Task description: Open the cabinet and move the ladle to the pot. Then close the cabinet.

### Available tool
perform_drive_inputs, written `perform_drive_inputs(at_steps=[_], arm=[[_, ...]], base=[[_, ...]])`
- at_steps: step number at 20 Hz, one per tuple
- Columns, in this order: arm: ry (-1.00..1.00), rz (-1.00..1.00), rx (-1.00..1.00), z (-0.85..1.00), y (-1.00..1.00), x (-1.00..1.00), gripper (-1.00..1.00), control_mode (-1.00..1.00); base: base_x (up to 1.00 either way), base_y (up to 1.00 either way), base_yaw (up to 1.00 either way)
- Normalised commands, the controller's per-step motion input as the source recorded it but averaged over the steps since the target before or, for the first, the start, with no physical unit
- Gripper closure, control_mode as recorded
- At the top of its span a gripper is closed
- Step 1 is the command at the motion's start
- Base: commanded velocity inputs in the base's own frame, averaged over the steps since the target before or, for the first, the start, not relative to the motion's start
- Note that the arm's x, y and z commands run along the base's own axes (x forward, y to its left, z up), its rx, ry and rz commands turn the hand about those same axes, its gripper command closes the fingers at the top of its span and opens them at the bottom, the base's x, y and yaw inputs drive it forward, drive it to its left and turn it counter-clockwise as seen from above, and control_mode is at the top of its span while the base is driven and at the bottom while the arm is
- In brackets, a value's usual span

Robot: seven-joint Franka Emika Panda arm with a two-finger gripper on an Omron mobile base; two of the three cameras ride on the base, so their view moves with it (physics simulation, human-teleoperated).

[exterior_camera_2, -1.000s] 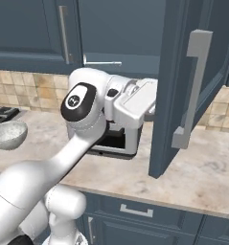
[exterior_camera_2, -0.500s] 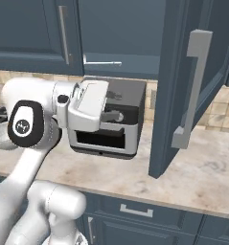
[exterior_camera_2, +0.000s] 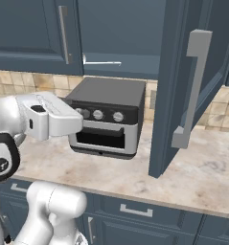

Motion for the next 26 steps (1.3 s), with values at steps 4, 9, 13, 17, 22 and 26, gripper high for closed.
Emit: perform_drive_inputs(at_steps=[4,9,13,17,22,26], arm=[[0.09,0.64,0.19,0.16,0.65,0.03,-1.00,-1.00],[0.16,0.53,0.23,0.26,0.63,0.26,-1.00,-1.00],[0.19,0.34,0.19,0.34,0.59,0.30,-1.00,-1.00],[0.19,0.17,0.13,0.22,0.51,0.18,-1.00,-1.00],[0.17,0.07,0.08,0.01,0.41,0.20,-1.00,-1.00],[0.10,0.00,0.00,0.00,0.36,0.33,-1.00,-1.00]], base=[[0.00,0.00,0.00],[0.00,0.00,0.00],[0.00,0.00,0.00],[0.00,0.00,0.00],[0.00,0.00,0.00],[0.00,0.00,0.00]])
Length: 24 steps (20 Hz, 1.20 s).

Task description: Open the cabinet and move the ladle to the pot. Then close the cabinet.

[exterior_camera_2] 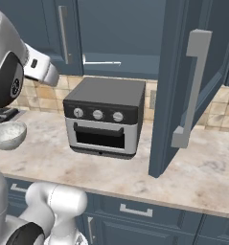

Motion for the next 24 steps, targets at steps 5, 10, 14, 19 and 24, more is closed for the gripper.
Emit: perform_drive_inputs(at_steps=[5,10,14,19,24], arm=[[-0.05,0.00,0.00,0.00,0.22,0.46,-1.00,-1.00],[-0.15,0.00,0.00,0.00,0.07,0.41,-1.00,-1.00],[-0.13,0.00,0.00,0.00,0.03,0.42,-1.00,-1.00],[-0.06,0.00,-0.04,0.00,0.01,0.42,-1.00,-1.00],[0.00,0.00,-0.04,0.00,0.00,0.40,-1.00,-1.00]], base=[[0.00,0.00,0.00],[0.00,0.00,0.00],[0.00,0.00,0.00],[0.00,0.00,0.00],[0.00,0.00,0.00]])
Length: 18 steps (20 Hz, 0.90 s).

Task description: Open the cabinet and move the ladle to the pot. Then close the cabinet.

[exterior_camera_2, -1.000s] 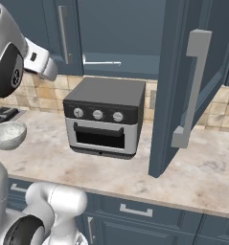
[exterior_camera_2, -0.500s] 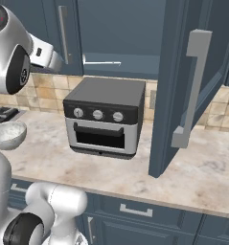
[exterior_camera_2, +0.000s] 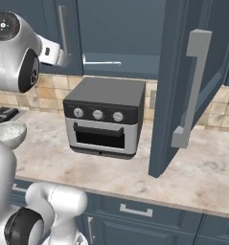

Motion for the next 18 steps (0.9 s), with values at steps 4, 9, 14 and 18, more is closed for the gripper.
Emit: perform_drive_inputs(at_steps=[4,9,14,18], arm=[[0.00,0.00,-0.04,0.00,0.00,0.38,-1.00,-1.00],[0.00,0.00,-0.03,0.00,0.00,0.40,-1.00,-1.00],[-0.01,0.00,-0.04,0.00,0.00,0.41,-1.00,-1.00],[-0.04,0.00,-0.03,0.00,0.11,0.35,-1.00,-1.00]], base=[[0.00,0.00,0.00],[0.00,0.00,0.00],[0.00,0.00,0.00],[0.00,0.00,0.00]])
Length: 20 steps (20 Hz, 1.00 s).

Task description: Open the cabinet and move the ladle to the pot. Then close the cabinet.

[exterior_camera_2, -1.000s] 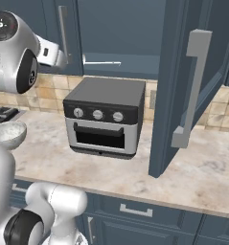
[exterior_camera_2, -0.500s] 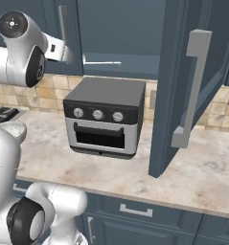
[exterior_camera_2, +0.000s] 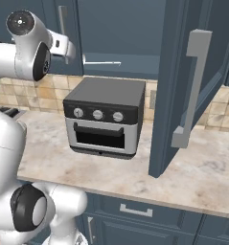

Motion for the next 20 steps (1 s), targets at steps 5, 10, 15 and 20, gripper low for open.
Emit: perform_drive_inputs(at_steps=[5,10,15,20], arm=[[-0.06,0.00,-0.02,0.00,0.11,0.34,-1.00,-1.00],[-0.03,0.00,-0.03,0.00,0.02,0.35,-1.00,-1.00],[0.00,0.00,-0.03,0.00,0.00,0.33,-1.00,-1.00],[0.00,0.00,-0.01,-0.01,0.00,0.34,-1.00,-1.00]], base=[[0.00,0.00,0.00],[0.00,0.00,0.00],[0.00,0.00,0.00],[0.00,0.00,0.00]])
